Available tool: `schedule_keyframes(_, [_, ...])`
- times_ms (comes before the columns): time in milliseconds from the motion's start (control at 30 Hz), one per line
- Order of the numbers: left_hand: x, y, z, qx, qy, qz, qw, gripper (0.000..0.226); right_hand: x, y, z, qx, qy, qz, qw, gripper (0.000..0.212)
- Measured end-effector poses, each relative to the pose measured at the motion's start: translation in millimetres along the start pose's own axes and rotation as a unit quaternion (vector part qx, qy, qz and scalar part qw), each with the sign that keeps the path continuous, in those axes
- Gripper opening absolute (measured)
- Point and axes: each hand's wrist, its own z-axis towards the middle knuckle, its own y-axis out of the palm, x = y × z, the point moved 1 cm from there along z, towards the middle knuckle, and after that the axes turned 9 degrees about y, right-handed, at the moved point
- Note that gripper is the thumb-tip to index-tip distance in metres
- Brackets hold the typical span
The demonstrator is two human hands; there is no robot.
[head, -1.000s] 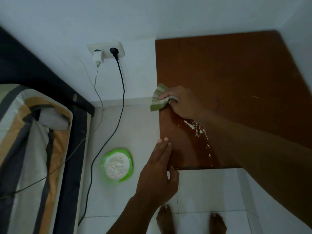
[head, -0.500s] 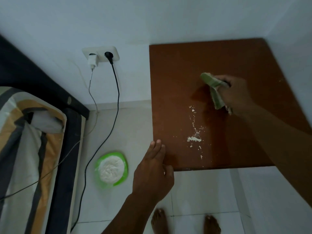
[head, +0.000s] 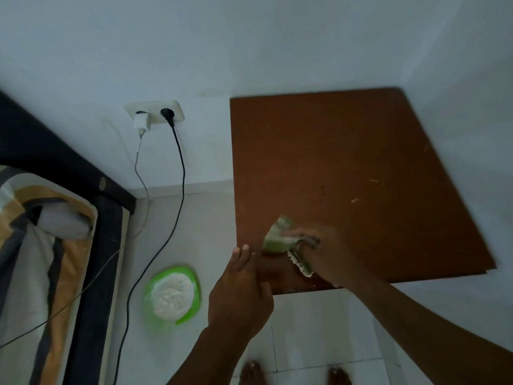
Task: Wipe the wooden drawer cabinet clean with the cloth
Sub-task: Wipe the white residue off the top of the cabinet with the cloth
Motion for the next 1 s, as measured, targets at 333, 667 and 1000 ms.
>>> schedule_keyframes(333, [20.7, 9.8, 15.6, 0.022, -0.043, 0.030, 0.998, 0.056, 54.4, -182.6, 91.6, 0.311, 0.104, -0.017, 0.945, 0.025])
schedule_keyframes(667, [25.6, 12.8, 16.3, 0.016, -0.055, 0.052, 0.997, 0.061, 66.3, -80.7, 54.4, 0.209, -0.063, -0.220, 0.951, 0.040])
schedule_keyframes(1000, [15.9, 11.3, 11.5, 0.028, -0.020, 0.039, 0.999, 0.061, 25.8, 24.2, -24.7, 0.099, -0.111, -0.088, 0.985, 0.044])
